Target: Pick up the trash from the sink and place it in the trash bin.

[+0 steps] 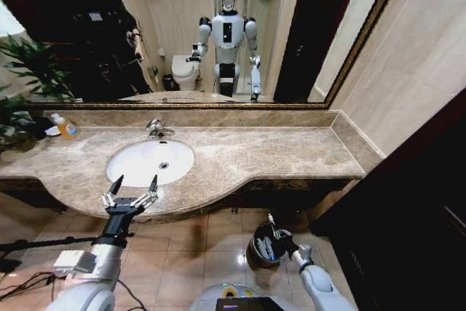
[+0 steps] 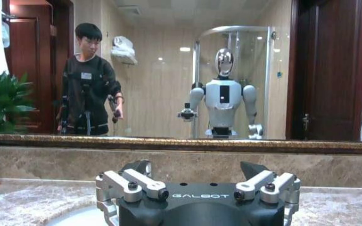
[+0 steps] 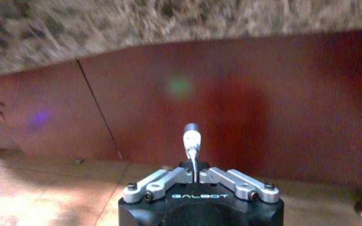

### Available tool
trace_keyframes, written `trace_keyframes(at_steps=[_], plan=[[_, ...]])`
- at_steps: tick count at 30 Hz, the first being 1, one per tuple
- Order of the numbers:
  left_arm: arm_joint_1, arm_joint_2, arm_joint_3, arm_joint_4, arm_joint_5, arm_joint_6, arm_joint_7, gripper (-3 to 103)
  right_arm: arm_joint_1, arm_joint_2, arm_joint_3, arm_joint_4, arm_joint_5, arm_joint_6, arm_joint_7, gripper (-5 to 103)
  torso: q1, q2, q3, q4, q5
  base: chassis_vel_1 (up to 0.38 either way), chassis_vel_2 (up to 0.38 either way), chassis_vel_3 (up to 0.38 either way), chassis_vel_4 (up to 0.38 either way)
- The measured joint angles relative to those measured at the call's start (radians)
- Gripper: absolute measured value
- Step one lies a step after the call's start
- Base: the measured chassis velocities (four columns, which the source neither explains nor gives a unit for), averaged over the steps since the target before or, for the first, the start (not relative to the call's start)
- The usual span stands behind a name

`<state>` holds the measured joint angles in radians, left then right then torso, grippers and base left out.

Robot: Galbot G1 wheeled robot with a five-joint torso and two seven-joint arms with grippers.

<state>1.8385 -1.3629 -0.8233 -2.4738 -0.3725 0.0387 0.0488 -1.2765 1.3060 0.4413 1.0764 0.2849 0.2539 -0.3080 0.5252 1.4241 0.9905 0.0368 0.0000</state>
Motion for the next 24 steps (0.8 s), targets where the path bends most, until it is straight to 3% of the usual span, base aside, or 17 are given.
trace_keyframes(at_steps=[16, 18, 20, 24], plan=[[0.0, 0.0, 0.0, 0.0, 0.0, 0.0, 0.0, 100, 0.065, 0.065, -0.009, -0.13, -0.055, -0.048, 0.018, -3, 0.0, 0.0, 0.0, 0.0, -0.0001, 0.0, 0.0, 0.0, 0.0], [0.0, 0.0, 0.0, 0.0, 0.0, 0.0, 0.0, 100, 0.062, 0.061, -0.009, -0.126, -0.062, -0.057, 0.022, 8, 0.0, 0.0, 0.0, 0.0, -0.0001, 0.0, 0.0, 0.0, 0.0], [0.0, 0.0, 0.0, 0.0, 0.0, 0.0, 0.0, 100, 0.062, 0.06, -0.009, -0.125, -0.065, -0.057, 0.024, 8, 0.0, 0.0, 0.0, 0.0, -0.0001, 0.0, 0.0, 0.0, 0.0], [0.0, 0.0, 0.0, 0.0, 0.0, 0.0, 0.0, 100, 0.059, 0.058, -0.007, -0.118, -0.077, -0.056, 0.028, 24, 0.0, 0.0, 0.0, 0.0, 0.0, 0.0, 0.0, 0.0, 0.0]])
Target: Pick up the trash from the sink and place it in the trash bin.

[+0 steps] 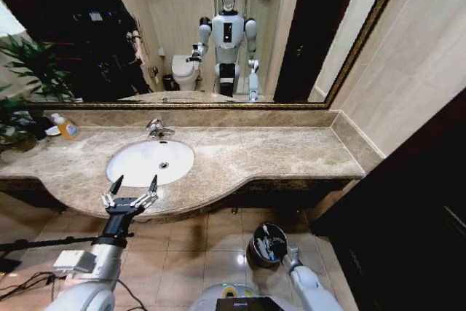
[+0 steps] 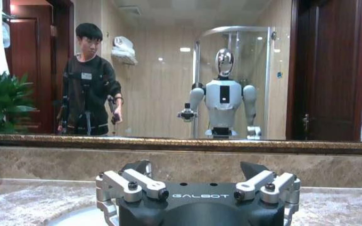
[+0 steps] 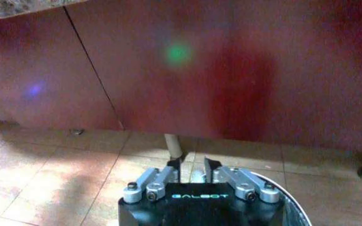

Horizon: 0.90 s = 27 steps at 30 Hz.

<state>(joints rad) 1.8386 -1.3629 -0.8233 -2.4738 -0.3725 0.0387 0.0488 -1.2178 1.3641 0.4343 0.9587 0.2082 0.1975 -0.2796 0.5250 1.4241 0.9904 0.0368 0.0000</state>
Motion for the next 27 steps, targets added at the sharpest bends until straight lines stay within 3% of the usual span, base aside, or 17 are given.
trace_keyframes(at_steps=[8, 11, 17, 20, 27], plan=[[0.0, 0.0, 0.0, 0.0, 0.0, 0.0, 0.0, 100, -0.008, 0.0, 0.001, 0.002, -0.006, 0.01, 0.003, 56, 0.0, 0.0, 0.0, 0.0, 0.0001, 0.0, 0.0, 0.0, 0.0], [0.0, 0.0, 0.0, 0.0, 0.0, 0.0, 0.0, 100, -0.012, -0.001, 0.001, 0.003, -0.006, 0.012, 0.003, 61, 0.0, 0.0, 0.0, 0.0, 0.0, 0.0, 0.0, 0.0, 0.0], [0.0, 0.0, 0.0, 0.0, 0.0, 0.0, 0.0, 100, -0.019, -0.001, 0.001, 0.007, -0.007, 0.017, 0.003, 90, 0.0, 0.0, 0.0, 0.0, 0.0, 0.0, 0.0, 0.0, 0.0], [0.0, 0.0, 0.0, 0.0, 0.0, 0.0, 0.0, 100, -0.021, 0.0, 0.001, 0.013, -0.007, 0.018, 0.002, 98, 0.0, 0.0, 0.0, 0.0, 0.0, 0.0, 0.0, 0.0, 0.0], [0.0, 0.0, 0.0, 0.0, 0.0, 0.0, 0.0, 100, -0.029, 0.002, 0.002, 0.022, -0.005, 0.021, 0.001, 100, 0.0, 0.0, 0.0, 0.0, 0.0, 0.0, 0.0, 0.0, 0.0]])
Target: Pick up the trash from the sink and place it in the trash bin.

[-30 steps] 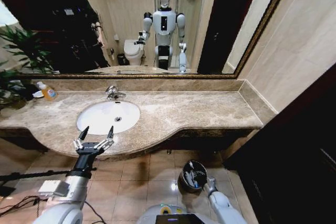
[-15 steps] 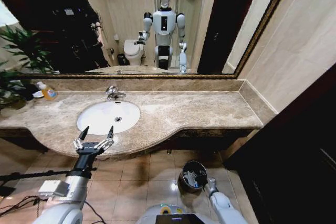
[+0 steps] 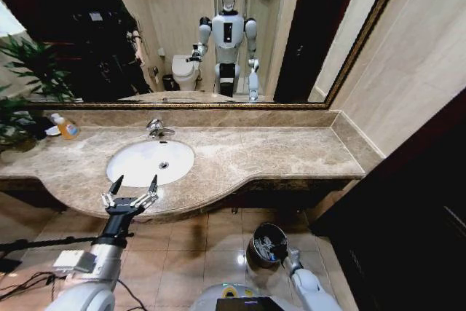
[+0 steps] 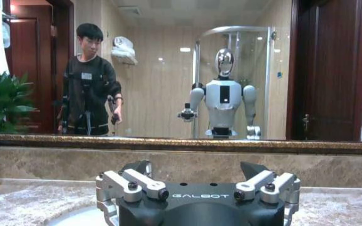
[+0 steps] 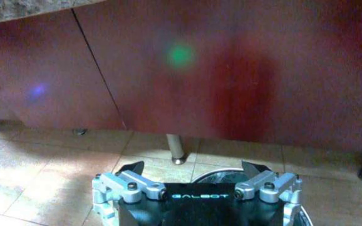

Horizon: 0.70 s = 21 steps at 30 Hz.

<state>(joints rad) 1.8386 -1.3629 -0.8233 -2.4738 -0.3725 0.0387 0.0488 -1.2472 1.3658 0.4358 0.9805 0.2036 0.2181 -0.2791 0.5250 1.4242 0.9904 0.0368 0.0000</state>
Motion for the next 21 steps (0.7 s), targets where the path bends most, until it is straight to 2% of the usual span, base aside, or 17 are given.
trace_keyframes(at_steps=[13, 21], plan=[[0.0, 0.0, 0.0, 0.0, 0.0, 0.0, 0.0, 100, -0.018, -0.002, 0.003, 0.031, 0.027, 0.001, 0.001, 100, 0.0, 0.0, 0.0, 0.0, 0.0, 0.0, 0.0, 0.0, 0.0], [0.0, 0.0, 0.0, 0.0, 0.0, 0.0, 0.0, 100, -0.079, -0.026, 0.005, 0.141, 0.077, 0.029, 0.032, 100, 0.0, 0.0, 0.0, -0.0001, 0.0, 0.0, 0.0, 0.0, 0.0]])
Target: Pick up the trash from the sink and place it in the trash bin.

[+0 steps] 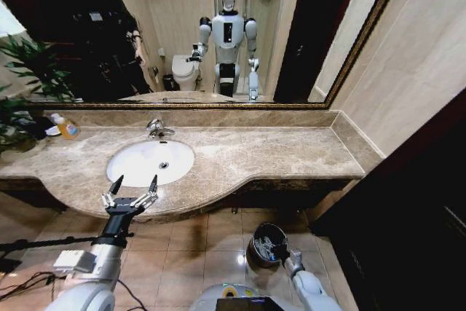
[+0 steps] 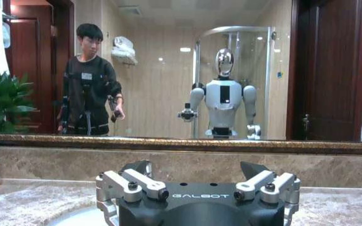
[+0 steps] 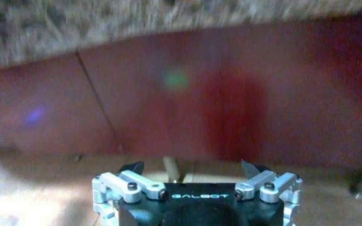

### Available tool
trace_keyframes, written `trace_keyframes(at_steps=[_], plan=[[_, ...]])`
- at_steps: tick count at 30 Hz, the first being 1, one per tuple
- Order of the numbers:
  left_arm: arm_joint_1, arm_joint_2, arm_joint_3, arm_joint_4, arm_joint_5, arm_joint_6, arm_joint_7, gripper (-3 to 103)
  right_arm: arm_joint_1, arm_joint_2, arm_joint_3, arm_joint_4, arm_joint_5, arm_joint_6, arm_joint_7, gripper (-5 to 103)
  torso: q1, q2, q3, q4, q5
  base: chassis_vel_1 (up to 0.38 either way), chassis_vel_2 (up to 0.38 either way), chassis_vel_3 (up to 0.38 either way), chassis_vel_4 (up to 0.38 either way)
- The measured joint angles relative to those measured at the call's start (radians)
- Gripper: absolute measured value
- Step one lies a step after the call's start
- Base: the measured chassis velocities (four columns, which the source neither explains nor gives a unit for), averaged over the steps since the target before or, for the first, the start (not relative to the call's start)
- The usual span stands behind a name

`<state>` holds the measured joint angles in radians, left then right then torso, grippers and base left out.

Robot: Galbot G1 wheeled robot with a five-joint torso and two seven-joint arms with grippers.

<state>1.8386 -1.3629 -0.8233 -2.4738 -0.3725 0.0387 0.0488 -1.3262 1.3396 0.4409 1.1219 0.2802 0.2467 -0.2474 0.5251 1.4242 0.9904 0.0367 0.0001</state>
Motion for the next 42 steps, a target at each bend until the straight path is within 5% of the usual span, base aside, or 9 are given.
trace_keyframes(at_steps=[9, 24, 29, 42], plan=[[0.0, 0.0, 0.0, 0.0, 0.0, 0.0, 0.0, 100, -0.151, -0.06, 0.068, 0.405, 0.155, -0.07, 0.091, 100, 0.0, 0.0, 0.0, 0.0, 0.0001, 0.0, 0.0, 0.0, 0.0], [0.0, 0.0, 0.0, 0.0, 0.0, 0.0, 0.0, 100, -0.272, -0.026, 0.371, 0.985, 0.201, -0.23, 0.133, 100, 0.0, 0.0, 0.0, 0.0, -0.0001, 0.0, 0.0, 0.0, 0.0], [0.0, 0.0, 0.0, 0.0, 0.0, 0.0, 0.0, 100, -0.282, -0.045, 0.443, 1.061, 0.236, -0.305, 0.152, 100, 0.0, 0.0, 0.0, 0.0, 0.0, 0.0, 0.0, 0.0, 0.0], [0.0, 0.0, 0.0, 0.0, 0.0, 0.0, 0.0, 100, -0.288, -0.033, 0.429, 1.128, 0.147, -0.348, 0.171, 100, 0.0, 0.0, 0.0, 0.0001, 0.0, 0.0, 0.0, 0.0, 0.0]])
